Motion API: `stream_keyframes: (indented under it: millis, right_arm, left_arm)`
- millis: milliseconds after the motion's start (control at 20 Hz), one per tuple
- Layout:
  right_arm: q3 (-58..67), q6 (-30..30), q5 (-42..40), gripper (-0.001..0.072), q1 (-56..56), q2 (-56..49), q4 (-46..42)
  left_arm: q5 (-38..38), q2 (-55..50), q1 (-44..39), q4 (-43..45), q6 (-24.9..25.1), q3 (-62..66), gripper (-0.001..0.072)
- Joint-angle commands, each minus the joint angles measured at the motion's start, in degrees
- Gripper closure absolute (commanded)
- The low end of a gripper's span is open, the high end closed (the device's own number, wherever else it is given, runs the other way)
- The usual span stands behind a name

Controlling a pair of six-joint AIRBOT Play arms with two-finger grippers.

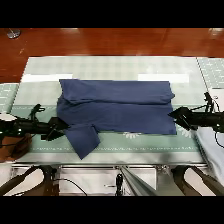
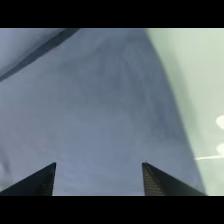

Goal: Fold the shirts.

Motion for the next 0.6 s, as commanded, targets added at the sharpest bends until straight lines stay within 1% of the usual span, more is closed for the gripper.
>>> stream_keyframes:
  millis: [0,50,100,150,200,250,300,350,450,550]
  right_arm:
    - [-0.1,0.2,0.5,0.0090,-0.9,0.4,3.0]
    - [1.1,0.3,1.4,0.0089,-2.3,0.4,2.2]
    - [2.5,0.7,2.8,0.0089,-4.0,0.4,-1.0]
    - [4.2,3.1,4.8,0.0089,-6.3,0.4,-7.5]
    - [5.1,6.5,7.3,0.0089,-8.7,0.4,-14.3]
    - [4.9,8.5,10.0,0.0089,-10.6,0.4,-19.1]
    - [4.1,9.4,12.3,0.0089,-11.7,0.4,-22.3]
    - [2.5,9.2,13.3,0.0090,-11.8,0.4,-23.9]
    - [-1.0,10.1,12.5,0.0089,-10.8,0.4,-22.1]
    - [-3.3,9.7,10.6,0.0090,-9.1,0.3,-19.7]
  left_arm:
    - [7.0,0.2,-8.3,-3.3,2.0,-2.4,0.0007]
    - [8.1,0.2,-10.4,-3.3,2.0,-2.4,0.0009]
    - [8.6,0.2,-11.8,-3.3,2.0,-2.3,0.0054]
    - [8.3,0.2,-12.2,-3.3,2.2,-2.3,0.0426]
    - [7.6,0.3,-12.1,-3.3,2.3,-2.3,0.0663]
    - [7.0,0.3,-12.1,-3.3,2.4,-2.0,0.0679]
    - [6.6,0.3,-12.1,-3.3,2.6,-1.7,0.0679]
    - [6.5,0.3,-12.1,-3.3,2.6,-1.5,0.0679]
    - [6.5,0.4,-12.1,-3.3,2.6,-1.2,0.0679]
    - [6.5,0.4,-12.1,-3.3,2.6,-1.2,0.0679]
